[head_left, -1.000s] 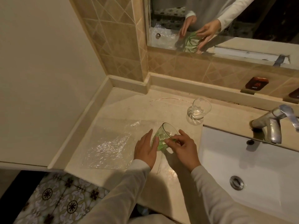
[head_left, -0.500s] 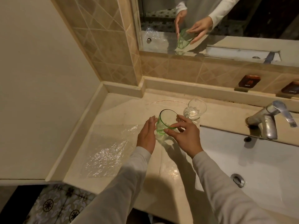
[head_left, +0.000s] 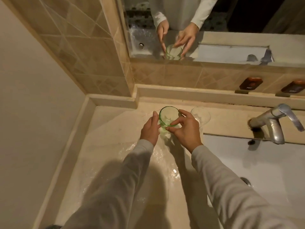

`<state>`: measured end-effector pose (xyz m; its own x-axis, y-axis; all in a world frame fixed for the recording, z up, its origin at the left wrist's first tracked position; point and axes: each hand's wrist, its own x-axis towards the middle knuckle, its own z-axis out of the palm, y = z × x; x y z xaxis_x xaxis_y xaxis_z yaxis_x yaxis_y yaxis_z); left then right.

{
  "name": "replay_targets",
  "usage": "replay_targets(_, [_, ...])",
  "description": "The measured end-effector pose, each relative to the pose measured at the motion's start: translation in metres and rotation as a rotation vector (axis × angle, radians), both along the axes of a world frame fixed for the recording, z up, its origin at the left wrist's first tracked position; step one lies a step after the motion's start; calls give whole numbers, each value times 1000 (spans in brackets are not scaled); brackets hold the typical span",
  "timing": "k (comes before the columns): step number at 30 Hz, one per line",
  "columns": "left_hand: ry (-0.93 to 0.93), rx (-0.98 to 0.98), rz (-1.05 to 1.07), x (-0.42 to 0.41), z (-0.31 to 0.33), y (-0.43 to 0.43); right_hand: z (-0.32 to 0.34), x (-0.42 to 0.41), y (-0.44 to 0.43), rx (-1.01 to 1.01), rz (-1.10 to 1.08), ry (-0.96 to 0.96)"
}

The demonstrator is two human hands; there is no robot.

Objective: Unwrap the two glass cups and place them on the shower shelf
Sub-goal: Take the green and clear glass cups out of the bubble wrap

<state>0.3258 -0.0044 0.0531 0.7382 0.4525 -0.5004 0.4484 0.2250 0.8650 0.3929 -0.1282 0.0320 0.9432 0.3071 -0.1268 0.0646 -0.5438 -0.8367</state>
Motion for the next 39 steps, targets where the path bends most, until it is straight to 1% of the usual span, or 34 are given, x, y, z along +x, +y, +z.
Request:
replay_targets(6, [69, -66, -44, 31, -12, 13, -10, 17, 15, -73, -72, 11])
replay_targets(11, [74, -131, -36, 48, -23, 19, -16, 24, 23, -135, -104, 39])
replay_targets(20, [43, -228, -71, 64, -49, 29, -23, 27, 31, -189, -153, 15])
replay_targets(26, [12, -229, -93, 69, -60, 33, -24, 30, 35, -236, -174, -11])
replay_targets(34, [44, -180, -174, 66, -57, 35, -23, 26, 39, -224, -190, -18])
replay_targets(39, [75, -144, -230, 57, -62, 32, -21, 13, 40, -195, -87, -4])
